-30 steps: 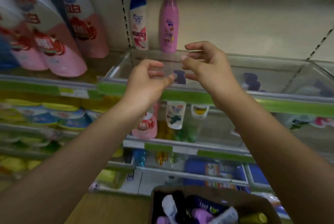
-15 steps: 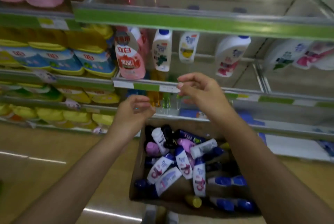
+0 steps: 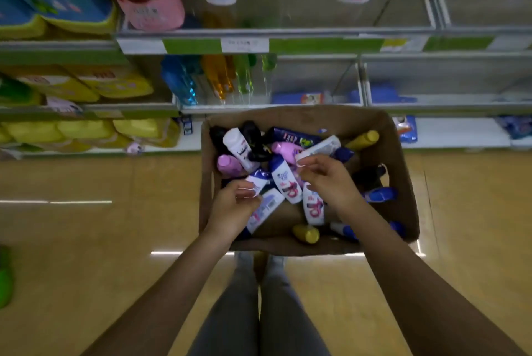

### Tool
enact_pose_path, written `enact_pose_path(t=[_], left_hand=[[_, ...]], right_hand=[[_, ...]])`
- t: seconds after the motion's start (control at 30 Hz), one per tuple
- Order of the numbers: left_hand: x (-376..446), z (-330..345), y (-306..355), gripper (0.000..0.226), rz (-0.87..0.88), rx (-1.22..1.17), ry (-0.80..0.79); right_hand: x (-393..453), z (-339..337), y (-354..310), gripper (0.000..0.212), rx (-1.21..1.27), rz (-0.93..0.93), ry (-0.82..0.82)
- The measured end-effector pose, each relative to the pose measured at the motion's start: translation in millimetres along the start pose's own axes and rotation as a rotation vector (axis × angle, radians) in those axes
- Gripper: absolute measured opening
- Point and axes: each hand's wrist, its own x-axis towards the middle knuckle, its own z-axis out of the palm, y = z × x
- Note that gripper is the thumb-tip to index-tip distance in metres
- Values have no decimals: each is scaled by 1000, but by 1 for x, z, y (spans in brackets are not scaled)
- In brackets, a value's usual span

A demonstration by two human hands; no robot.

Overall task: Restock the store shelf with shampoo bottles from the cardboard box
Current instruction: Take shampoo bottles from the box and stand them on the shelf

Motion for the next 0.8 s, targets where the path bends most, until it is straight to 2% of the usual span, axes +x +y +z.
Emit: enact_pose_path(t=[0.17, 0.3, 0.53, 0.67, 0.8], left_hand=[[11, 17, -43, 20, -104, 132, -62], [13, 23, -63, 17, -181, 173, -102], [18, 24, -81, 18, -247, 150, -81], [15, 23, -88, 21, -266, 127, -72], [9, 19, -95, 22, -274, 155, -67]], right_hand=[[6, 17, 62, 10, -100, 119, 10], [8, 21, 104, 15, -295, 225, -48], [-5, 30, 129, 43, -523, 348, -214], [-2, 34, 139, 47, -654, 351, -214], [1, 37, 139, 27, -628, 338, -180]])
